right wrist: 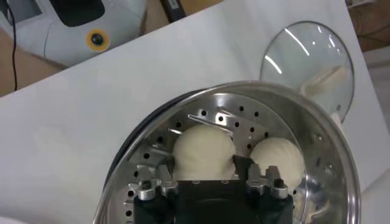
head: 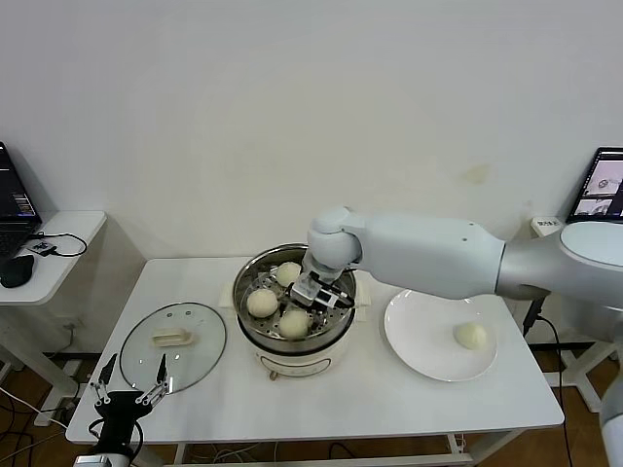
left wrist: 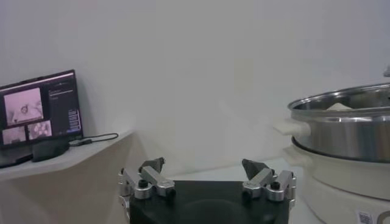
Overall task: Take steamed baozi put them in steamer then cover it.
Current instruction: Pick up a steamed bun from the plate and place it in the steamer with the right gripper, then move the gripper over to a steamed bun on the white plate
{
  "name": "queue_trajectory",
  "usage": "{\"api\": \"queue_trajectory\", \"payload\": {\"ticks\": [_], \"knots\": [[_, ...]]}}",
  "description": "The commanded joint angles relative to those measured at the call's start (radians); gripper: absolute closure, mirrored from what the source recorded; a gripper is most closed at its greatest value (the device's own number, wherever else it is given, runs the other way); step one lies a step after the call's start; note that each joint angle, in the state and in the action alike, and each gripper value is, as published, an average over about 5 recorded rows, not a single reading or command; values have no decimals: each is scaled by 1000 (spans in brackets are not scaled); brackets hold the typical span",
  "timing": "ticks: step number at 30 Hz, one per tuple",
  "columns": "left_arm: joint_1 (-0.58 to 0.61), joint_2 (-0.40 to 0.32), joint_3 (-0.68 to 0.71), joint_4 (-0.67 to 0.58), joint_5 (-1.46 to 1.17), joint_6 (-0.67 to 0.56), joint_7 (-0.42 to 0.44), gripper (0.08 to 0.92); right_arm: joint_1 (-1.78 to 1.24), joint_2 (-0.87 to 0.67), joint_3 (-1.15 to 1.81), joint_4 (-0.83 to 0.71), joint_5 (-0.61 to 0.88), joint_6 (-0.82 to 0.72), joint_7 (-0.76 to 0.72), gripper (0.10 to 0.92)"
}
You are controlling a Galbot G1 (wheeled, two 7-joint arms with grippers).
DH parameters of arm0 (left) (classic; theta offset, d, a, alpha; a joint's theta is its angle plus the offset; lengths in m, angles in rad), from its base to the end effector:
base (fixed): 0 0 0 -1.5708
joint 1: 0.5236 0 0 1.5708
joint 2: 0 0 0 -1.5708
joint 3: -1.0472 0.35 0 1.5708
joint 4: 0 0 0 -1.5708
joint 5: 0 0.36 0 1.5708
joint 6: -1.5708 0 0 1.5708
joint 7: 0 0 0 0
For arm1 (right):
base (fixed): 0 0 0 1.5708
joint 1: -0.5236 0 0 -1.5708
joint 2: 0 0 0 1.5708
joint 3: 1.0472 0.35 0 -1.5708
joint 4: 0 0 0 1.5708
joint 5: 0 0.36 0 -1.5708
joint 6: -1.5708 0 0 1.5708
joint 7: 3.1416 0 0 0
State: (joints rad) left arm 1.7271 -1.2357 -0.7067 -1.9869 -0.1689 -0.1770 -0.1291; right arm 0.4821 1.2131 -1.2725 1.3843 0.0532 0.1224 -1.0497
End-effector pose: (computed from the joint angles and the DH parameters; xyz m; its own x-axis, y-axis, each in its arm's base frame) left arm 0.1428 0.1239 -0.3384 -0.9932 -0.1131 0.0276 -0.1047 0.9711 0.2143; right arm 0.5074 0.1771 -0.1002 -0.0528 -0.2855 0.9569 -0.4216 -0.8623 -0.2806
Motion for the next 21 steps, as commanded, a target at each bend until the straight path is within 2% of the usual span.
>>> {"api": "queue_trajectory", "payload": {"ticks": [1, 7, 15, 21], "knots": [[-1, 9, -3, 2, -2, 0, 0, 177, 46, -30, 11, 15, 23, 6, -6, 225], [-7, 18, -4, 3, -5, 2, 1, 177, 77, -116, 75, 24, 40, -47, -9, 203], [-8, 36, -12, 10, -13, 2, 1, 177, 77, -354, 146, 57, 76, -307, -21, 203], [-15, 46, 1, 16, -12, 3, 2, 177, 22, -544, 181, 66, 50, -372, -29, 202]]}}
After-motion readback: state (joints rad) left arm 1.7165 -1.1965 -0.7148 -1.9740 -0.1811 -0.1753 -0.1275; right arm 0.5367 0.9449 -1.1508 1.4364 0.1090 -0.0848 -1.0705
